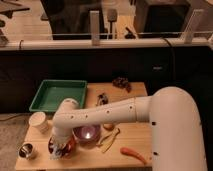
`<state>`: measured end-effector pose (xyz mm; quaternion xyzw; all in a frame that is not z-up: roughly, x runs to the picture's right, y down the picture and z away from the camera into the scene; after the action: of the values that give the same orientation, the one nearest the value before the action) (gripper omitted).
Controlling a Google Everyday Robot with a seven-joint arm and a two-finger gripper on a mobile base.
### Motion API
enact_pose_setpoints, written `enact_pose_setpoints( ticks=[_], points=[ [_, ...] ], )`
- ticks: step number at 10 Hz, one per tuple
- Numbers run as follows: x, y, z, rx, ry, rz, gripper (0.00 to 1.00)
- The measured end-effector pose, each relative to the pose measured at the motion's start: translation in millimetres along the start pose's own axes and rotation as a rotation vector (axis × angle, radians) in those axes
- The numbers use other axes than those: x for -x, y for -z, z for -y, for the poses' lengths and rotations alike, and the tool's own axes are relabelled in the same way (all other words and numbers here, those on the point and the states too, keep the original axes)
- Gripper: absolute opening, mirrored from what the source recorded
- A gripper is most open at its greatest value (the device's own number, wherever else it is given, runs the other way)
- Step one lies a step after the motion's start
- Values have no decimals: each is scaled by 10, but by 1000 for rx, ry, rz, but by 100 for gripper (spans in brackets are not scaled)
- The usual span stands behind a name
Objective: Wipe red bowl with towel
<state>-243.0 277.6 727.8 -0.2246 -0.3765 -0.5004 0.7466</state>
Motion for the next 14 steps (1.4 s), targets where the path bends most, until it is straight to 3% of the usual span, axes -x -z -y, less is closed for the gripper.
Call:
enact_pose_setpoints(
  ticks=[4,7,11,14],
  points=[
    [58,86,-284,43,-26,6,0],
    [-63,234,-506,64,-76,-32,0],
    [-237,258,-369,63,-74,-56,0],
    [-312,115,-55,51,-35,-43,0]
  ],
)
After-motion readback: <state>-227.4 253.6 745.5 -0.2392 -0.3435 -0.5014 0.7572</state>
